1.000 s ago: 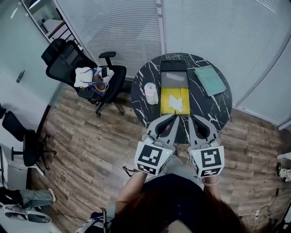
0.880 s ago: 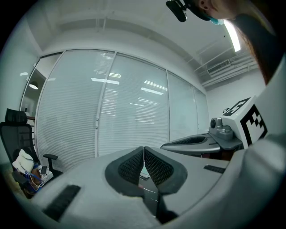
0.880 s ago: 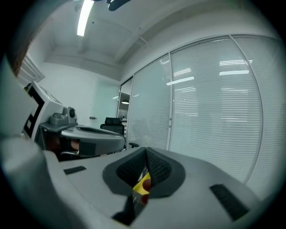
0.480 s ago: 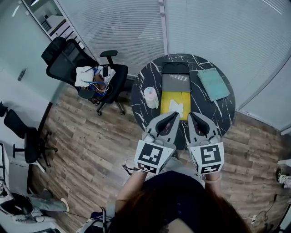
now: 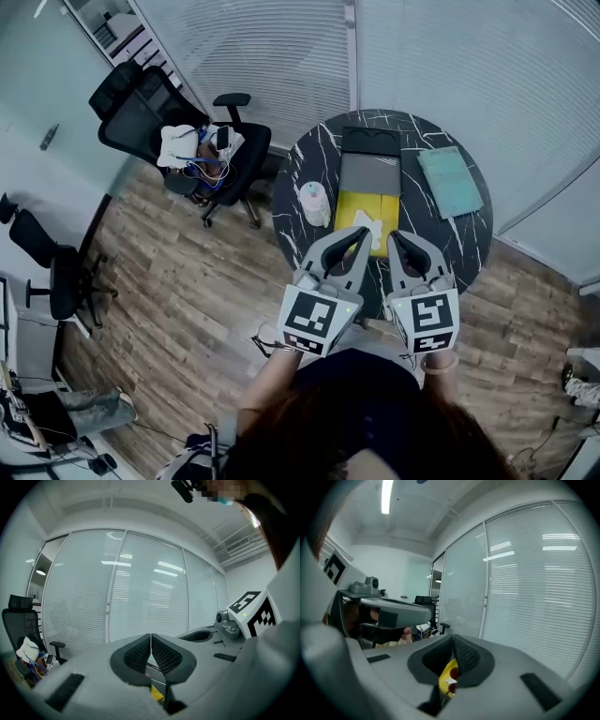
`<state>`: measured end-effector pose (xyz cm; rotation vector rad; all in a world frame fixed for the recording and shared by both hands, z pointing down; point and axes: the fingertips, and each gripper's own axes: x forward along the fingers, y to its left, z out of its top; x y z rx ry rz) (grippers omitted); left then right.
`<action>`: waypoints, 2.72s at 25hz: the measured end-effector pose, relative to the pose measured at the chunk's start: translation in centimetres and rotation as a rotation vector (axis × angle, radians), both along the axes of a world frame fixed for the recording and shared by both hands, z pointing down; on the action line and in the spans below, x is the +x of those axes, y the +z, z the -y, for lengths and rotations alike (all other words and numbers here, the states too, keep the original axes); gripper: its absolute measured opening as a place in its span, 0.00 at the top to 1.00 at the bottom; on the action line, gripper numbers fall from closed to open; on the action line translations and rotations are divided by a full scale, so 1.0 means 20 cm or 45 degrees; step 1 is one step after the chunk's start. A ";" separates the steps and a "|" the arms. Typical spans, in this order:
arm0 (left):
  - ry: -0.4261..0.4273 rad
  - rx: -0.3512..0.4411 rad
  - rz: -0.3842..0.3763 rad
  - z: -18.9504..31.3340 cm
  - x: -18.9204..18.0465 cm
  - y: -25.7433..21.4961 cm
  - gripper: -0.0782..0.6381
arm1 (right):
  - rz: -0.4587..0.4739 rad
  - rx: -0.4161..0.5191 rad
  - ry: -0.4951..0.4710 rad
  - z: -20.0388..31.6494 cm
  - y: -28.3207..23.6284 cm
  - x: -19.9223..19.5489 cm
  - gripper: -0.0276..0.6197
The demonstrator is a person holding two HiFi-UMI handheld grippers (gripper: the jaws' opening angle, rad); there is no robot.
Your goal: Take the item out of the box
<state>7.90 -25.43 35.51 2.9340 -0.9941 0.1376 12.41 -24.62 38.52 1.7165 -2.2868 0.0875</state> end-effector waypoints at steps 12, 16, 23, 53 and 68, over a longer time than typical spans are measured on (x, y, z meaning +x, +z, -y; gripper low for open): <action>-0.079 -0.023 0.016 0.17 -0.01 0.05 0.85 | -0.050 -0.081 -0.094 0.20 0.15 0.03 0.92; -0.096 -0.027 0.020 0.22 -0.01 0.05 0.85 | -0.064 -0.108 -0.135 0.25 0.18 0.01 0.92; -0.130 -0.051 0.023 0.28 -0.01 0.09 0.85 | -0.105 -0.179 -0.197 0.33 0.30 0.01 0.92; -0.178 -0.143 0.053 0.37 0.00 0.21 0.85 | -0.298 -0.474 -0.357 0.50 0.86 -0.01 0.81; -0.215 -0.207 0.083 0.38 -0.03 0.32 0.85 | -0.372 -0.608 -0.392 0.54 1.18 -0.03 0.80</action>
